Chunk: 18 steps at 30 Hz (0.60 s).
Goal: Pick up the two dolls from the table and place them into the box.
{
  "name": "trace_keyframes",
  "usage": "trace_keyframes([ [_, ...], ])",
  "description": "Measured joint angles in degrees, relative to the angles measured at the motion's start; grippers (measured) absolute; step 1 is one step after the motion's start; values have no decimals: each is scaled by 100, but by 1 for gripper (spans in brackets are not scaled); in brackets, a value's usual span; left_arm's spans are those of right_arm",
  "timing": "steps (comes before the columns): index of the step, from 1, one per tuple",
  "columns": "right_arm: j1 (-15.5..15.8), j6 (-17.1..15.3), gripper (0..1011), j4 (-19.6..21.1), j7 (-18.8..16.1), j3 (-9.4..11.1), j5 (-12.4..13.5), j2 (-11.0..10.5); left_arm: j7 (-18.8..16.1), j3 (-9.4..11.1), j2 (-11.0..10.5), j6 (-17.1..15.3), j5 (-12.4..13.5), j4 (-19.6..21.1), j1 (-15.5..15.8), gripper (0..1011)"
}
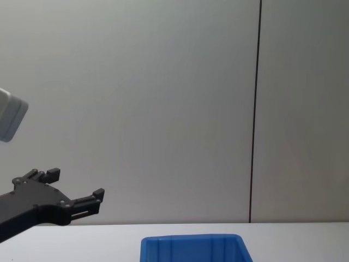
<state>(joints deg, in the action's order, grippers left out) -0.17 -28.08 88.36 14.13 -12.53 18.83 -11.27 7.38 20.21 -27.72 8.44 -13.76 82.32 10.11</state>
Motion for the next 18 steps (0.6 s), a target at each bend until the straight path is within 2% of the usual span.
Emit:
trace_keyframes([
  [18,-280,100,1001,-583,-77,14,-124,182,0,0,0,0,0,0,0,1001],
])
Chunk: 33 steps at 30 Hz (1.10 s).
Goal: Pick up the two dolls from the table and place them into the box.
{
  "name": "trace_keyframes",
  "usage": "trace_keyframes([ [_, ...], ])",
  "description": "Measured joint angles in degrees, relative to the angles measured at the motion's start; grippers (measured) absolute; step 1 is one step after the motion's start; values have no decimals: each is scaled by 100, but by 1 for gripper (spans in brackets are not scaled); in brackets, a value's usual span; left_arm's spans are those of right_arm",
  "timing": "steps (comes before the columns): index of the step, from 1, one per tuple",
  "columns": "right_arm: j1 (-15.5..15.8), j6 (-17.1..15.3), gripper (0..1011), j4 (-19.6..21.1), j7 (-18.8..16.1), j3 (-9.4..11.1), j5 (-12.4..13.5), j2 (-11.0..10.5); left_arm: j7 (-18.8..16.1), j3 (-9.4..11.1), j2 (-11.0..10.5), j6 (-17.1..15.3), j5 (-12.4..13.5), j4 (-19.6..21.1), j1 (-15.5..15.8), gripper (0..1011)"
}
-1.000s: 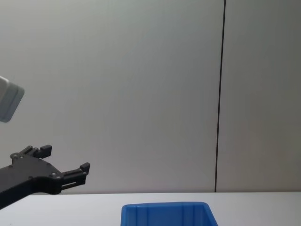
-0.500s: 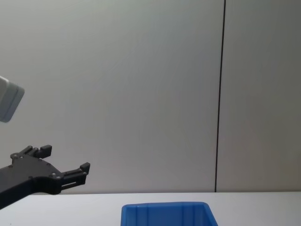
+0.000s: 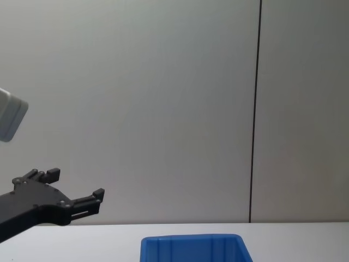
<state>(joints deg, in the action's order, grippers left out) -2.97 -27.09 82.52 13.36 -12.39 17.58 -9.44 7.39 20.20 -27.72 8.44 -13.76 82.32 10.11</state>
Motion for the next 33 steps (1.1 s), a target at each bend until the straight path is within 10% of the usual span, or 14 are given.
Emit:
trace_keyframes([
  [24,-98,141,384,-320,-132,77,-5,75,0,0,0,0,0,0,0,1001],
  [33,-50,249,376,-80,-114,121,-121,41,0,0,0,0,0,0,0,1001],
])
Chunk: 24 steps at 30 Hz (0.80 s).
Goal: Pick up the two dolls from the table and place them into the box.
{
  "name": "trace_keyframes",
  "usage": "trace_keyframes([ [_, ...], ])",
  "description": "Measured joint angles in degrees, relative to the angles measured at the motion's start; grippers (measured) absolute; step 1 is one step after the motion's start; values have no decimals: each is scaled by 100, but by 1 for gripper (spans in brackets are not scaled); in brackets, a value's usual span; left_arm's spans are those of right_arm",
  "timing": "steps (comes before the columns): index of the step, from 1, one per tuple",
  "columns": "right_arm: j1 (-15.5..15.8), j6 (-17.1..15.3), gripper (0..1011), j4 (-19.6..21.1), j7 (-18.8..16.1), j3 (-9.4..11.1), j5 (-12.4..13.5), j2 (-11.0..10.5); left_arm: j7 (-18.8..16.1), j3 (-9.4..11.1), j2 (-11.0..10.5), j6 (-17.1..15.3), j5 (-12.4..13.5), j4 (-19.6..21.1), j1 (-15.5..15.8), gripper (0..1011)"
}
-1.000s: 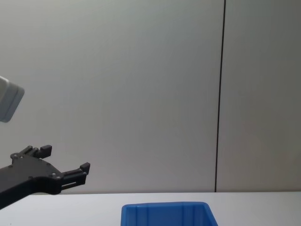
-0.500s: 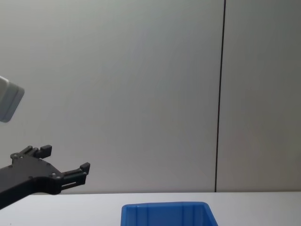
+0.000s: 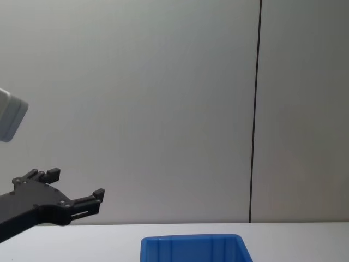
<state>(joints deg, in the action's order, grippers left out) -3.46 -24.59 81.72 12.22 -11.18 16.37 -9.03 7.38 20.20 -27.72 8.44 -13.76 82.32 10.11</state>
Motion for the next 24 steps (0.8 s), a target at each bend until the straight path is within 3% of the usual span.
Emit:
trace_keyframes([
  [9,27,217,376,368,-57,25,-246,-49,0,0,0,0,0,0,0,1001],
  [24,-58,732,375,802,-822,-42,-551,-52,0,0,0,0,0,0,0,1001],
])
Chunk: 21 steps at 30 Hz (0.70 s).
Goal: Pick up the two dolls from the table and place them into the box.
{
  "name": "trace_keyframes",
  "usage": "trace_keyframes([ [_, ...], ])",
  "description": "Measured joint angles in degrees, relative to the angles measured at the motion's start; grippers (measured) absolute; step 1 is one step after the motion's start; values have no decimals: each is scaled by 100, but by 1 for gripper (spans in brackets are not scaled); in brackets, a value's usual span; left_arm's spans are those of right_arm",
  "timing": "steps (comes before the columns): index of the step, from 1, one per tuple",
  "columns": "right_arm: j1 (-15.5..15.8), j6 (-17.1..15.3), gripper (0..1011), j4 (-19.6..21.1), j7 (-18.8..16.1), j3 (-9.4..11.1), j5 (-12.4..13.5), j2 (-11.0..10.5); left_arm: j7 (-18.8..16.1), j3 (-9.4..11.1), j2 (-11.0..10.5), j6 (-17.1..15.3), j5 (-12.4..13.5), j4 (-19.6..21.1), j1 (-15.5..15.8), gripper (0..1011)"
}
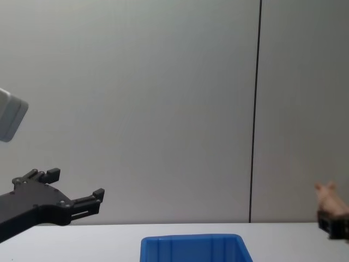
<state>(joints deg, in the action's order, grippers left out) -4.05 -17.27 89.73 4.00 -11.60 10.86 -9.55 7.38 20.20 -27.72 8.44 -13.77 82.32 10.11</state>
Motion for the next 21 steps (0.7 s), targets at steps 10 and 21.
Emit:
trace_keyframes([
  [10,-110,250,376,88,-715,-101,-51,58,0,0,0,0,0,0,0,1001],
  [21,-261,419,375,61,-1548,-240,-47,153,0,0,0,0,0,0,0,1001],
])
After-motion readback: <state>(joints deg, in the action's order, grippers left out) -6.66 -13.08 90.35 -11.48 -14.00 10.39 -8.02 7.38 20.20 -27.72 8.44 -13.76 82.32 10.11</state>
